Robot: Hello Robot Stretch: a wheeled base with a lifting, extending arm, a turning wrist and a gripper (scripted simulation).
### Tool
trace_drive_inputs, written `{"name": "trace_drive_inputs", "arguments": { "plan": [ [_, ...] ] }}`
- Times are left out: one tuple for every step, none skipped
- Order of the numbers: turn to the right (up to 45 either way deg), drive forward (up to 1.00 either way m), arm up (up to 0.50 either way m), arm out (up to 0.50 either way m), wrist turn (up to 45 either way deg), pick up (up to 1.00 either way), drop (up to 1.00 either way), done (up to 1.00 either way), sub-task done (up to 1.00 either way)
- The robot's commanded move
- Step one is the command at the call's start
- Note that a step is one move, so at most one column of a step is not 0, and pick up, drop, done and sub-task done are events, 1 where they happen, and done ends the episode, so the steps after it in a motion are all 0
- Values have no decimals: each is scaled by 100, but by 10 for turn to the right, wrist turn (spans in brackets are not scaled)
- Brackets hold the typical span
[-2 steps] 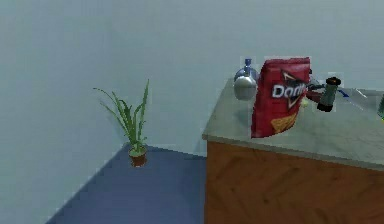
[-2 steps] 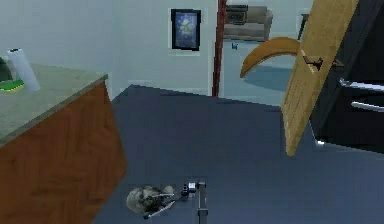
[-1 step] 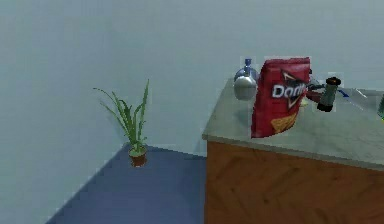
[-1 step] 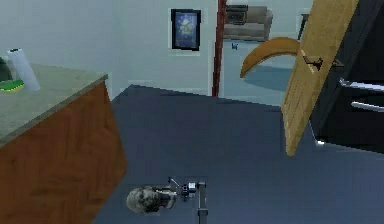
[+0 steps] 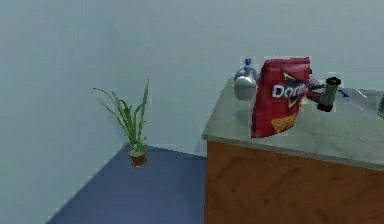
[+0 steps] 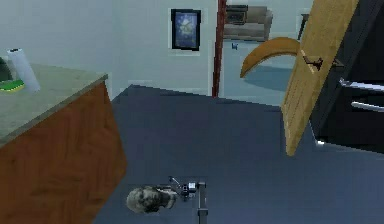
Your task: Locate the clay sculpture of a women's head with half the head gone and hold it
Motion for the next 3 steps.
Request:
{"name": "trace_drive_inputs", "arguments": {
  "plan": [
    [0,0,-30,0,0,0,0,0,0],
    [0,0,0,0,0,100,0,0,0],
    [0,0,10,0,0,0,0,0,0]
  ]
}}
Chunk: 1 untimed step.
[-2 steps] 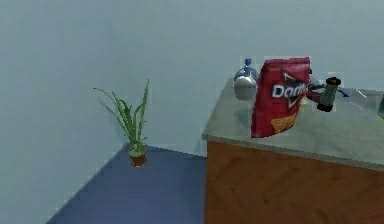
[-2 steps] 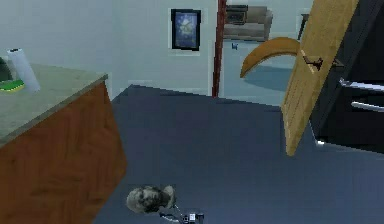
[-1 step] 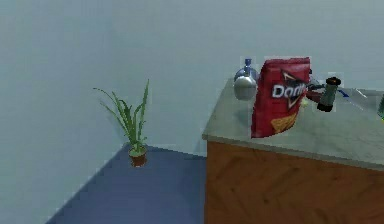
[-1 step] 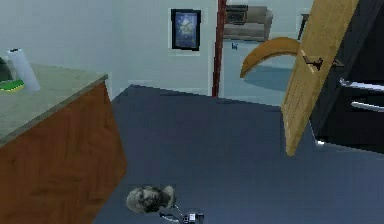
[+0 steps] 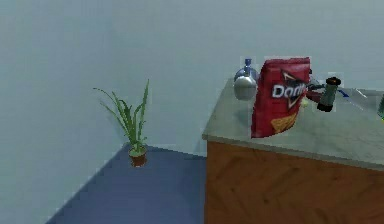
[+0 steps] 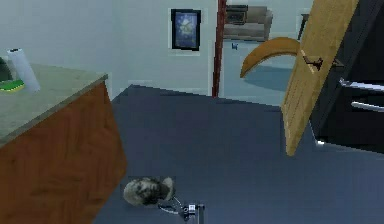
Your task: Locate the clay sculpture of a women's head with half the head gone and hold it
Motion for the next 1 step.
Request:
{"name": "trace_drive_inputs", "arguments": {
  "plan": [
    [0,0,0,0,0,0,0,100,0]
  ]
}}
